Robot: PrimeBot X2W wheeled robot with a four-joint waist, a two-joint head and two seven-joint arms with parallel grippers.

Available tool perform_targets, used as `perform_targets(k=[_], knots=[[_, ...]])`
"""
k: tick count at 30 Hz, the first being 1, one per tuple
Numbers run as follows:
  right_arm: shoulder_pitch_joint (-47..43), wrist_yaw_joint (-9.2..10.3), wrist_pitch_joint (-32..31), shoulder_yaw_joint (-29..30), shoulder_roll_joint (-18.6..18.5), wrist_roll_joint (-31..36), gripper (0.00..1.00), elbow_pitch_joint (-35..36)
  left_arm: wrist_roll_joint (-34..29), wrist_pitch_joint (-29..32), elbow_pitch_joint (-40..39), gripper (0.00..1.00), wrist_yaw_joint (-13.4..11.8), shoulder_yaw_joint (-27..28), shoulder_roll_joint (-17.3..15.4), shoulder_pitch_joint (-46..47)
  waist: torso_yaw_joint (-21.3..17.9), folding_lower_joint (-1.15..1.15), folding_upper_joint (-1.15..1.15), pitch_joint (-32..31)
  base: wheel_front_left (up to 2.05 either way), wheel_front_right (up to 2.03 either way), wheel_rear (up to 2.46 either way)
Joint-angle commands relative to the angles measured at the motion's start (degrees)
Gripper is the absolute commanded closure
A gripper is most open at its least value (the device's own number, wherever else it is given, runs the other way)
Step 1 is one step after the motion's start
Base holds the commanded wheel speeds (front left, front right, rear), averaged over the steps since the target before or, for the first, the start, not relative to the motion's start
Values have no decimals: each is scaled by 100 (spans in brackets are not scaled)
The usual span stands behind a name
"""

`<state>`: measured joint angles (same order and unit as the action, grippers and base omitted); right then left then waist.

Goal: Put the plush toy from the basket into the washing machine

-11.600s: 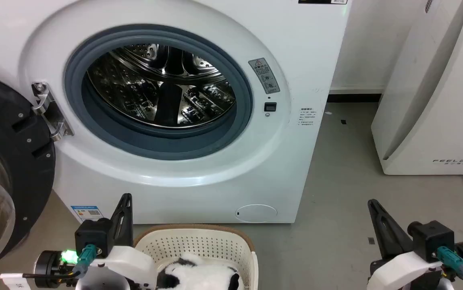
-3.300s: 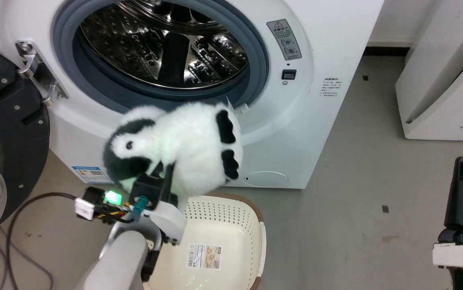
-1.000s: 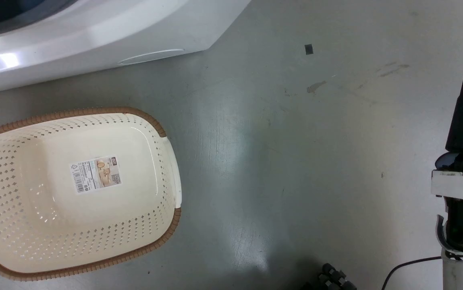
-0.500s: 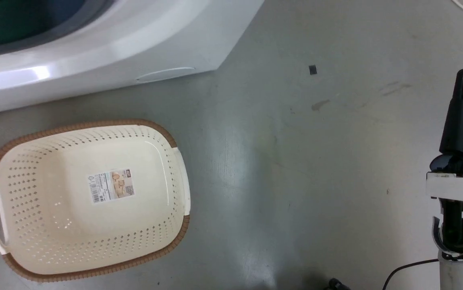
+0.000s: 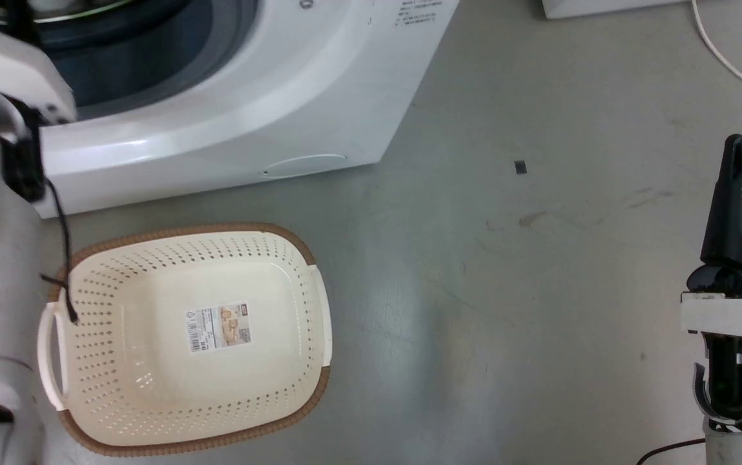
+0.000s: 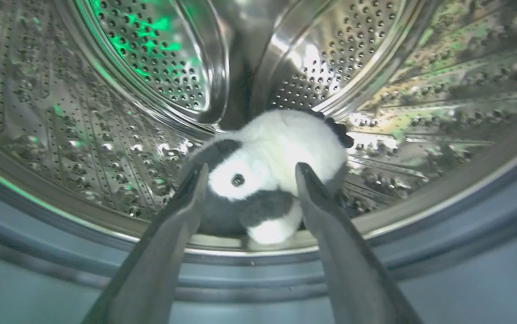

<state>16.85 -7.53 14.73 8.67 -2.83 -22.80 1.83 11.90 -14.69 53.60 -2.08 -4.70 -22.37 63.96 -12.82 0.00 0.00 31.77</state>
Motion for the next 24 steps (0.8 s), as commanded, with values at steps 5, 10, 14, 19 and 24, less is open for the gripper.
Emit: perform_targets(k=[5,10,14,19,24], knots=[[-167,4,27,20,-5,140,0,10,-20,-30,-834,0,-114,187,312,-905,256,0,0,-419,0,0,0],[-355,4,27,17,-5,245,0,13,-214,-30,-1860,0,-229,372,582,-1822,437,0,0,-798,0,0,0],[-521,4,27,-35,-5,361,0,66,-405,-30,-2490,0,-257,428,768,-2461,555,0,0,-1035,0,0,0],[-708,4,27,-105,-5,558,0,115,-591,-30,-3129,0,-267,523,983,-3107,732,0,0,-1315,0,0,0],[-890,4,27,-181,-5,808,0,167,-773,-30,-3599,0,-256,531,1190,-3724,882,0,0,-1604,0,0,0]])
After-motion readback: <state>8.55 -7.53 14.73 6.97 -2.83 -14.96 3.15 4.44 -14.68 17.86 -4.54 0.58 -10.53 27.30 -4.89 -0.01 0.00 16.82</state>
